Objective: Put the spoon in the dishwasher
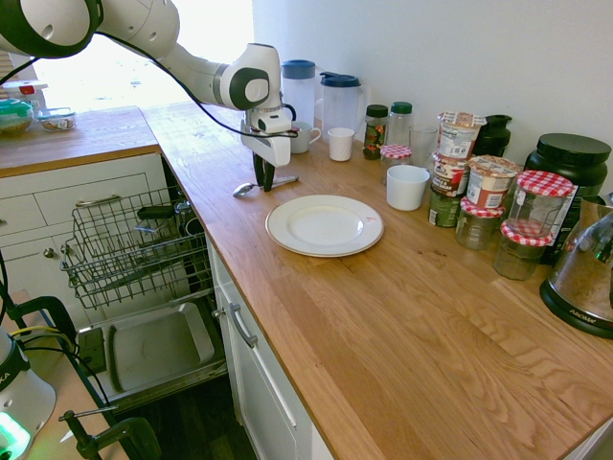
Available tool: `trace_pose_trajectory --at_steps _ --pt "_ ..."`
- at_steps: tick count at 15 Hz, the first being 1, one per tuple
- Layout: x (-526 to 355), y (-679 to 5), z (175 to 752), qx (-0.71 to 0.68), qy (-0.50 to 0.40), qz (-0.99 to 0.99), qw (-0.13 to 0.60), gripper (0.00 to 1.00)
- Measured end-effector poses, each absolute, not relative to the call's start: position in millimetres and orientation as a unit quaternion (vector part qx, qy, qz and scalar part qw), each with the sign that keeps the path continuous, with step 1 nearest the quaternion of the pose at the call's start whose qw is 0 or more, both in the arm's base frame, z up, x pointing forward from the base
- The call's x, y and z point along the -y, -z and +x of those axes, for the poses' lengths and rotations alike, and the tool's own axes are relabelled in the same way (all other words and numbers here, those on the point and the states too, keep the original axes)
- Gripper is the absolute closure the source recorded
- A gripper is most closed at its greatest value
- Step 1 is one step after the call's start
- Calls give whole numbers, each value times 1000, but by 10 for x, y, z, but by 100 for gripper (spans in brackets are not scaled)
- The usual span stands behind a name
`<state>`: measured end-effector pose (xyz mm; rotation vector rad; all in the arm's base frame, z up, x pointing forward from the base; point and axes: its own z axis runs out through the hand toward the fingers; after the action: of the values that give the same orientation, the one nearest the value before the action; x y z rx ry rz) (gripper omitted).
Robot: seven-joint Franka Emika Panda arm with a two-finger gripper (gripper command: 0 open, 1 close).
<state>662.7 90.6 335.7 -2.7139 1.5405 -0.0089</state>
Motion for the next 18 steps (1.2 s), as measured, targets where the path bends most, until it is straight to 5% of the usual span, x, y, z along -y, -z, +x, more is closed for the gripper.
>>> trace_pose_trajectory --at_steps 9,18 --pt "-983 -3396 6441 -475 4 -880 25 100" --pt "-1863 -3837 5166 -456 52 -887 45 100"
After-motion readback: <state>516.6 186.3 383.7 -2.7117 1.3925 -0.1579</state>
